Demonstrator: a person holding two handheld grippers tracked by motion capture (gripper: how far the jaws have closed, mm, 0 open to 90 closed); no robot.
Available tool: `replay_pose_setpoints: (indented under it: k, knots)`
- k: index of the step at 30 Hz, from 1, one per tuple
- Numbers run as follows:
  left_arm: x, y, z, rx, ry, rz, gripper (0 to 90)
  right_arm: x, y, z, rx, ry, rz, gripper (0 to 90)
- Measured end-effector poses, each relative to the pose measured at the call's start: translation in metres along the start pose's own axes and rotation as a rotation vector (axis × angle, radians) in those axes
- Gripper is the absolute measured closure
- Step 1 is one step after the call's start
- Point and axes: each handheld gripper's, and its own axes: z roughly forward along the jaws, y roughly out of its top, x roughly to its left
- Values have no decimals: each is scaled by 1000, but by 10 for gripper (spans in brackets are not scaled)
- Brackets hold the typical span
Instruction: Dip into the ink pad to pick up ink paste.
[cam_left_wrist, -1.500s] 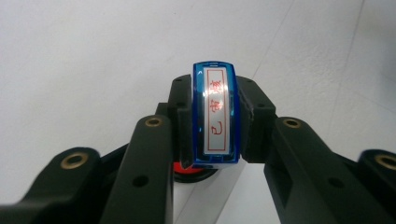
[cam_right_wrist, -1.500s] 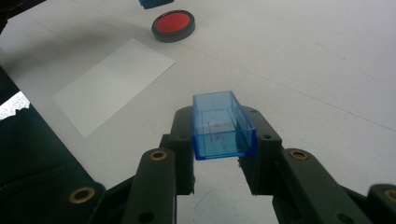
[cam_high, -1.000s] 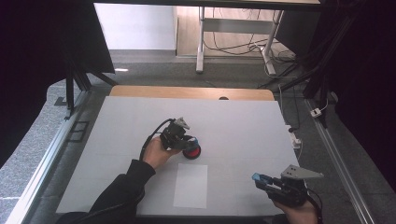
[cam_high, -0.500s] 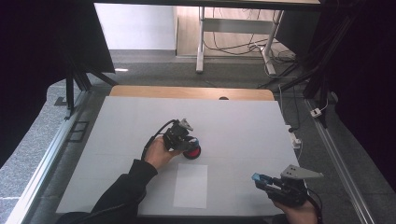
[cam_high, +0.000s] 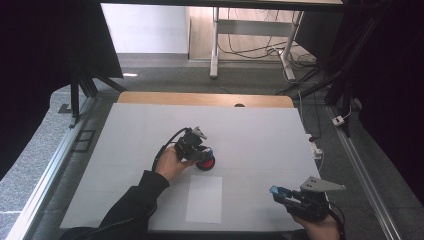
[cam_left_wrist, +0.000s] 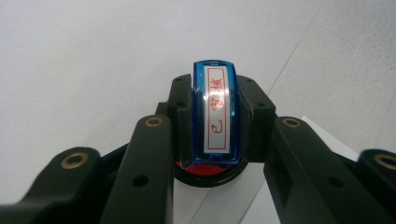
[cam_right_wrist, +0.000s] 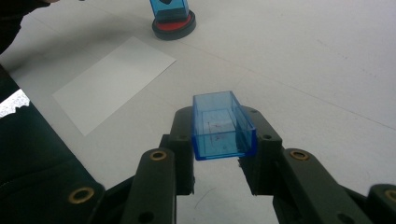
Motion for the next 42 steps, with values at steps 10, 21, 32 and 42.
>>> replay_pose_setpoints:
  k: [10,21,32,42]
  knots:
    - [-12,2,1,22,62,59,703,0,0,1,2,3,2,681]
    - [0,-1,0,-4,0,-11,702,0,0,1,3,3,2,681]
    - [7,4,-18,-70,-59,-55,701,-1,0,0,1,4,5,681]
    - [-1,3,-9,-18,-39,-10,701,-1,0,0,-3,4,6,680]
